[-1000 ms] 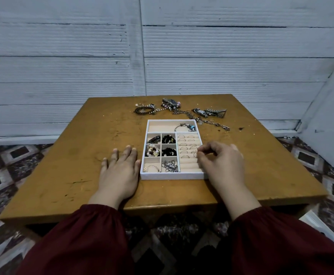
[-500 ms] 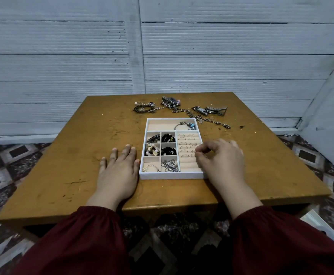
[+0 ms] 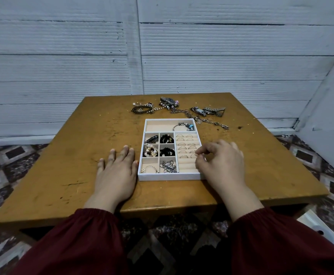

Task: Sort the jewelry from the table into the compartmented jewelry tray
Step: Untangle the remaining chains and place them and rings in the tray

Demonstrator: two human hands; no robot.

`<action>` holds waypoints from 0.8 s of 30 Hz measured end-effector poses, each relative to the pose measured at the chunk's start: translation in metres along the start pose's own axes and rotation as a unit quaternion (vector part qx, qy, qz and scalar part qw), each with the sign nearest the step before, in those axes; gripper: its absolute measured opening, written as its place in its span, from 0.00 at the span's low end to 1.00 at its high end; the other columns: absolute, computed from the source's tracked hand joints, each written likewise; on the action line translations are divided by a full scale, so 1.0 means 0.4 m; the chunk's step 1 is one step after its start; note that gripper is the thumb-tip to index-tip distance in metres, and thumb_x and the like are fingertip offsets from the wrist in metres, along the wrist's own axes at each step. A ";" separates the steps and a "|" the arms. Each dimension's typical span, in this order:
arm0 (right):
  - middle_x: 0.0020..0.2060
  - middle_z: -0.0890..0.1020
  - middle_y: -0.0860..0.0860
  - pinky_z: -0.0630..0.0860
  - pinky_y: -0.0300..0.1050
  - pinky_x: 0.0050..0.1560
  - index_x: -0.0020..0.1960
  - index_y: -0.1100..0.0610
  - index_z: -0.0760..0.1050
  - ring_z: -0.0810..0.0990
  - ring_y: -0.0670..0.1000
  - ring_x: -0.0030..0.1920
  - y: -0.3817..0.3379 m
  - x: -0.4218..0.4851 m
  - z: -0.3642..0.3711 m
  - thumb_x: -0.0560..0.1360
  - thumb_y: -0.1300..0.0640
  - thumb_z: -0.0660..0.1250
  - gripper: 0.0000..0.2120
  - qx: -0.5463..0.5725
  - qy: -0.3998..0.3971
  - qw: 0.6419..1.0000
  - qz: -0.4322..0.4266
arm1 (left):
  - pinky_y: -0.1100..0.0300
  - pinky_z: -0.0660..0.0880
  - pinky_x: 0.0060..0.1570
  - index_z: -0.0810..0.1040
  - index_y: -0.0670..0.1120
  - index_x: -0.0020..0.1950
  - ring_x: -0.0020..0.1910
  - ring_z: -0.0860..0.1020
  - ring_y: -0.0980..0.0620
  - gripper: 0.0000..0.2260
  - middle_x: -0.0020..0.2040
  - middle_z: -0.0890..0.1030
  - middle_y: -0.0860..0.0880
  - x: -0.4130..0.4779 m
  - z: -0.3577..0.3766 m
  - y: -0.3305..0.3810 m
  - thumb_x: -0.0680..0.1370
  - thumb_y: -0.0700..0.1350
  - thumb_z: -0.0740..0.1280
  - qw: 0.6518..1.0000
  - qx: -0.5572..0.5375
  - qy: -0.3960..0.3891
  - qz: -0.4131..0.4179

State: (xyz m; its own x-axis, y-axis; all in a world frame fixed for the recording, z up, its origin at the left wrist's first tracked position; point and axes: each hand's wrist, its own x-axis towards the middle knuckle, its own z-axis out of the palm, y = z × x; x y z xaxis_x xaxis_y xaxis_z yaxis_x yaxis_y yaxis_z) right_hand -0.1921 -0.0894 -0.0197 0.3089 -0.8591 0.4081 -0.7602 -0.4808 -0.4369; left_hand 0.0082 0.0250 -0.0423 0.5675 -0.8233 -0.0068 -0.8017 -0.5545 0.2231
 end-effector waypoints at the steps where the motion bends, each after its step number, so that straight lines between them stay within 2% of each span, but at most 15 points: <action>1: 0.42 0.76 0.44 0.63 0.46 0.48 0.45 0.45 0.81 0.69 0.50 0.49 0.000 0.000 0.000 0.71 0.51 0.66 0.06 -0.003 0.000 1.000 0.001 | 0.47 0.45 0.74 0.49 0.54 0.78 0.77 0.46 0.49 0.23 0.78 0.48 0.56 0.000 0.000 0.000 0.83 0.55 0.44 1.000 0.000 0.000 -0.001; 14: 0.43 0.76 0.44 0.64 0.46 0.48 0.45 0.45 0.81 0.70 0.52 0.50 0.003 -0.001 0.000 0.72 0.52 0.66 0.06 0.005 -0.010 1.000 0.001 | 0.47 0.44 0.74 0.49 0.53 0.78 0.77 0.45 0.49 0.23 0.78 0.49 0.55 -0.001 0.000 0.001 0.83 0.55 0.44 1.000 0.000 0.003 0.000; 19: 0.43 0.74 0.43 0.62 0.44 0.47 0.44 0.44 0.80 0.67 0.48 0.48 0.009 0.004 0.000 0.72 0.52 0.65 0.06 0.004 -0.029 1.000 0.001 | 0.47 0.44 0.74 0.50 0.53 0.78 0.77 0.46 0.49 0.23 0.79 0.49 0.55 -0.002 -0.004 0.001 0.83 0.54 0.44 1.000 0.000 0.001 0.001; 21: 0.43 0.75 0.43 0.65 0.45 0.48 0.43 0.44 0.80 0.68 0.49 0.48 0.012 0.004 0.003 0.71 0.53 0.65 0.06 0.026 -0.034 0.999 0.007 | 0.47 0.44 0.74 0.50 0.53 0.78 0.77 0.46 0.49 0.23 0.79 0.49 0.55 -0.002 -0.005 0.001 0.83 0.54 0.45 1.000 -0.001 0.002 0.000; 24: 0.43 0.79 0.44 0.75 0.50 0.51 0.39 0.45 0.79 0.76 0.51 0.49 0.020 0.009 0.013 0.69 0.52 0.66 0.04 0.127 -0.044 0.989 0.064 | 0.47 0.45 0.74 0.50 0.53 0.78 0.77 0.46 0.49 0.23 0.78 0.49 0.55 -0.001 -0.005 0.003 0.83 0.54 0.45 1.000 -0.002 0.003 -0.001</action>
State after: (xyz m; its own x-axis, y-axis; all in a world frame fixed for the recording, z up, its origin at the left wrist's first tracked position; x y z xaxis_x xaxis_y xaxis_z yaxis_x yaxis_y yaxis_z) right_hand -0.1942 -0.0974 -0.0259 0.2766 -0.9220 0.2709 -0.6321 -0.3869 -0.6714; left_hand 0.0073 0.0249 -0.0402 0.5700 -0.8216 -0.0020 -0.7998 -0.5554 0.2276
